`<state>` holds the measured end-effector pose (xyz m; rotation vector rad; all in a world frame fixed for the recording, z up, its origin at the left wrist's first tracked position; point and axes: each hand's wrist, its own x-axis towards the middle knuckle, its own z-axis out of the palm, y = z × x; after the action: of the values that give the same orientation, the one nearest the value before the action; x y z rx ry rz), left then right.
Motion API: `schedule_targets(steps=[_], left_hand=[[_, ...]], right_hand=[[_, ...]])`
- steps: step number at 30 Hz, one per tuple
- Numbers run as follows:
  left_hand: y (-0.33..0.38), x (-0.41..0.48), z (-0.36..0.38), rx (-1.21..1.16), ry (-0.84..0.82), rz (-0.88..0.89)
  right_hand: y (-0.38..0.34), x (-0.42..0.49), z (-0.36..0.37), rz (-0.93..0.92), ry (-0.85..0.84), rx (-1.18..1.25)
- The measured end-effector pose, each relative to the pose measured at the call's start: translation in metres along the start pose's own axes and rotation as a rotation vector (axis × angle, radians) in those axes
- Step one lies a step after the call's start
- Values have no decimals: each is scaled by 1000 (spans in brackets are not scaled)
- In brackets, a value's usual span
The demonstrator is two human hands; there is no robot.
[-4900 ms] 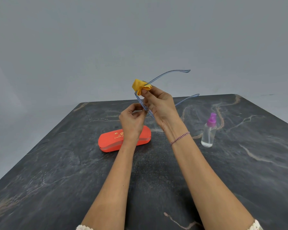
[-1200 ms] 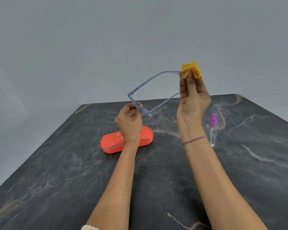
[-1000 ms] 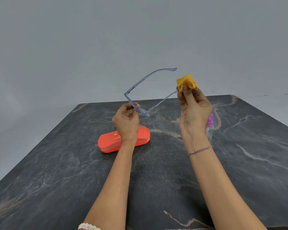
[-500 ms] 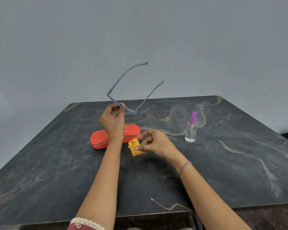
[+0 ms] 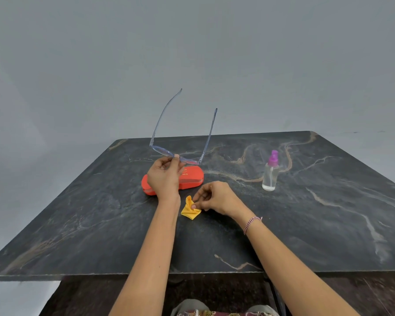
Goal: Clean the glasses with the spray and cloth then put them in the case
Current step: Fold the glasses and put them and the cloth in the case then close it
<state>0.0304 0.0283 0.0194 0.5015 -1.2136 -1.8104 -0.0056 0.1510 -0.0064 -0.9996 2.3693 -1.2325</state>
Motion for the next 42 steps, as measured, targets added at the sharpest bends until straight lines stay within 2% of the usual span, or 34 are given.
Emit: schedule_targets(steps=[4,10,15,17,20,28,33,38,42], left_hand=[[6,-7,-3,-31,4,-75],[10,-17,-4,-57,8,-151],[6,-22,-2,-90,-17,-201],[5,-27,0,-104,-20,-223],[4,-36,3,-142,-37,-256],[-7,-43,7,-105,-114,-308],[-4,-43,5,82,-233,-201],[-1,-43,5,122,-333,-183],[11,-41,-1,-23,-245,-217]], right_hand=[[6,0,0,-11,69,20],[10,-9,-13,70,178,96],[6,-15,-14,55,598,513],[1,-17,-14,37,681,659],[-4,-17,-14,43,716,765],[-1,-18,-21,55,714,801],[6,-19,-21,73,756,800],[6,-17,-20,61,799,807],[8,-20,-27,51,776,812]])
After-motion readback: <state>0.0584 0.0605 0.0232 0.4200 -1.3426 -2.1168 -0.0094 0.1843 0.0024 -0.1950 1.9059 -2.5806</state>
